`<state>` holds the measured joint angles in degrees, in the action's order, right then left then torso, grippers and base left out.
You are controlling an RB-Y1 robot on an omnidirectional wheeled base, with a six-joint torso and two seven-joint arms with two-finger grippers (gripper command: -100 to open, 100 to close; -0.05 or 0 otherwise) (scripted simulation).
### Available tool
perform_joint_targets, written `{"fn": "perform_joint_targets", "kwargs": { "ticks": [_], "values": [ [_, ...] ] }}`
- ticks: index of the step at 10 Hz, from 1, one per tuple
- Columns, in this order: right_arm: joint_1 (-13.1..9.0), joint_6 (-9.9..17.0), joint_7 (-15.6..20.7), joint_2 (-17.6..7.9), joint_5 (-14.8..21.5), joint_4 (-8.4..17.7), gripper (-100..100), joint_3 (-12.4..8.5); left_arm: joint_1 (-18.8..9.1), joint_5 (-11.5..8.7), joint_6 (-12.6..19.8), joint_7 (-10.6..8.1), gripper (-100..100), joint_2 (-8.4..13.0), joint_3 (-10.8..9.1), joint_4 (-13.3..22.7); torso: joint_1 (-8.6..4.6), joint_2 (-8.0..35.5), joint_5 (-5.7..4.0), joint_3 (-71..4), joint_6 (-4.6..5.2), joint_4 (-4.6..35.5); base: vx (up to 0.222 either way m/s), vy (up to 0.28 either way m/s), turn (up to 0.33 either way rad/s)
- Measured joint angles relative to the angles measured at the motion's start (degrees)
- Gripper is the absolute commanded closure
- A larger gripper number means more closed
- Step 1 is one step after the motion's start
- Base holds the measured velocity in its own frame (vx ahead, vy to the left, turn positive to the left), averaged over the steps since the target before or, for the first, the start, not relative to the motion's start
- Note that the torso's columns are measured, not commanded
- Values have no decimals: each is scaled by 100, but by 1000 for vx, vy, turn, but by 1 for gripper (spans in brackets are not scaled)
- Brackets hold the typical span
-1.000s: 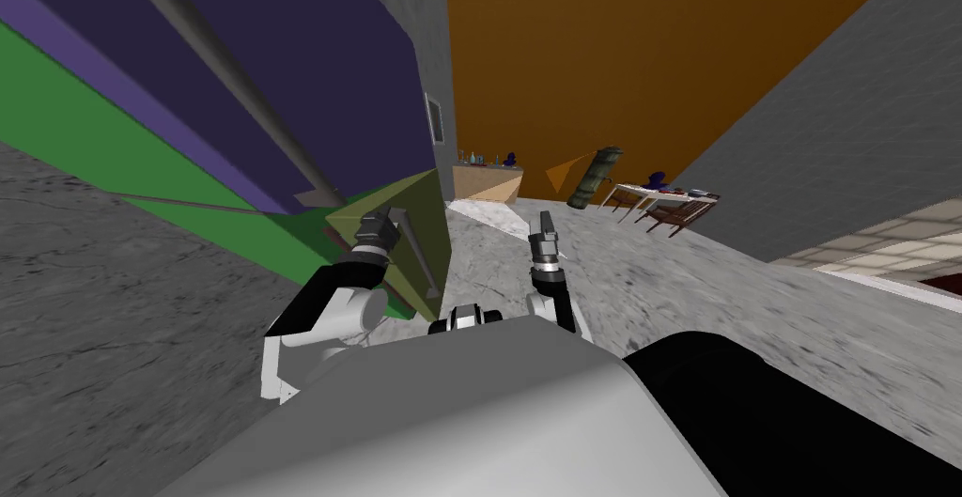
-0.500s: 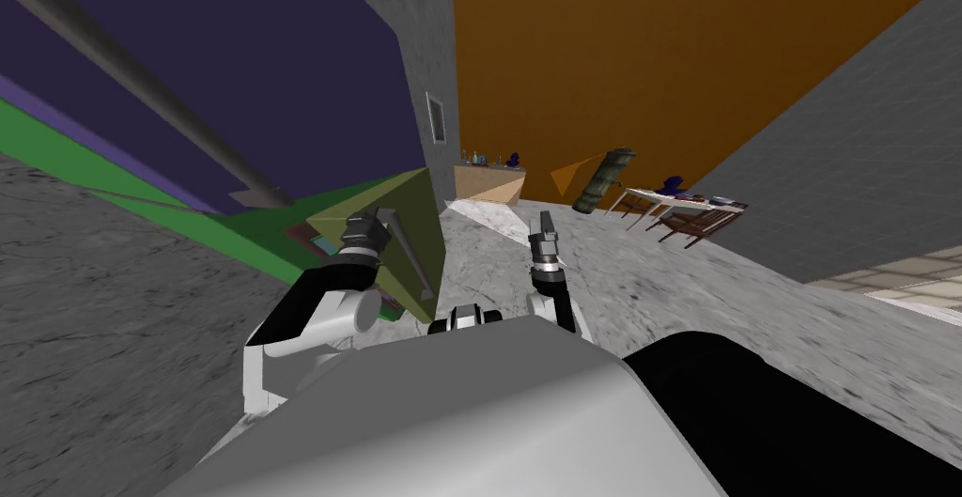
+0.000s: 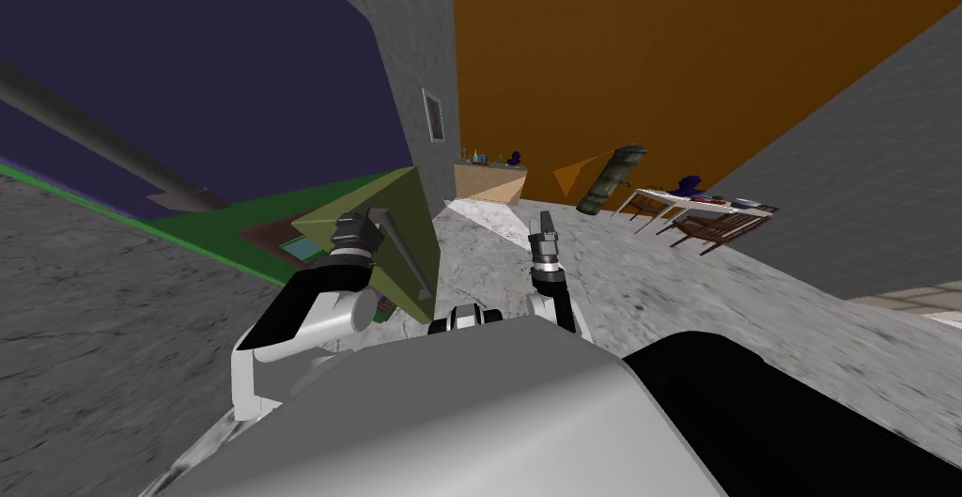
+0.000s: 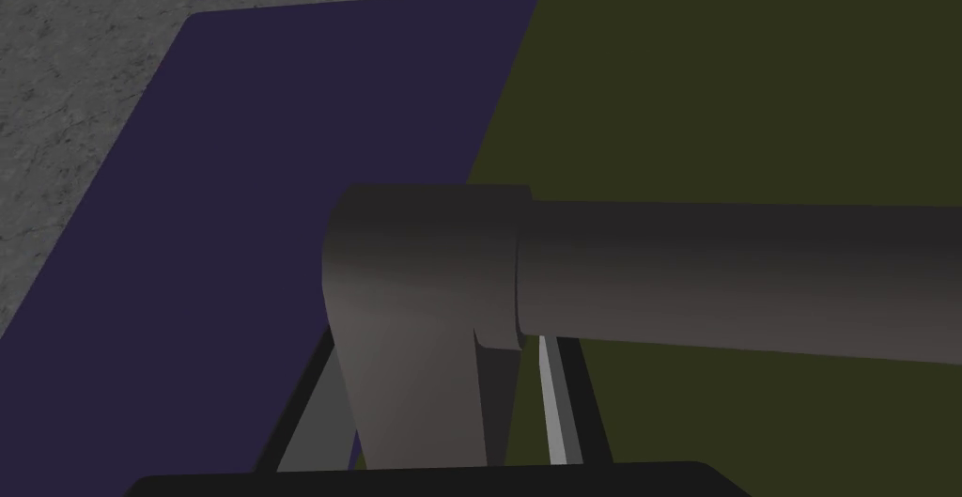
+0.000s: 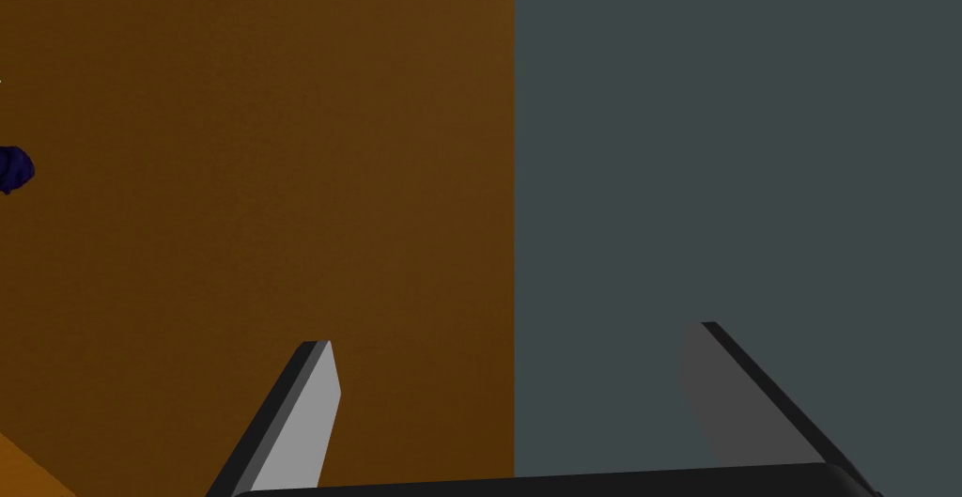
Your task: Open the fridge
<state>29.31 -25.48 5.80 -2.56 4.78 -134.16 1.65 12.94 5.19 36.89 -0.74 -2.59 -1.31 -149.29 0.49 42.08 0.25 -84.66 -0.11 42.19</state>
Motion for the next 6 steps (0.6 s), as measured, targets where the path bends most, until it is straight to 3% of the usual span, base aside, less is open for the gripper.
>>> {"fn": "perform_joint_targets", "kwargs": {
  "ticks": [1,6],
  "values": [
    [1,0,0,1,0,-1,0,1,38,56,-15,-48,100,3,-83,-24,-72,-35,-20,-20,13,-17,141,-339,243],
    [0,-1,0,1,0,-1,0,1,21,279,22,-270,100,-8,-412,2,-25,-31,-10,-20,24,-20,106,-303,84]
  ]
}}
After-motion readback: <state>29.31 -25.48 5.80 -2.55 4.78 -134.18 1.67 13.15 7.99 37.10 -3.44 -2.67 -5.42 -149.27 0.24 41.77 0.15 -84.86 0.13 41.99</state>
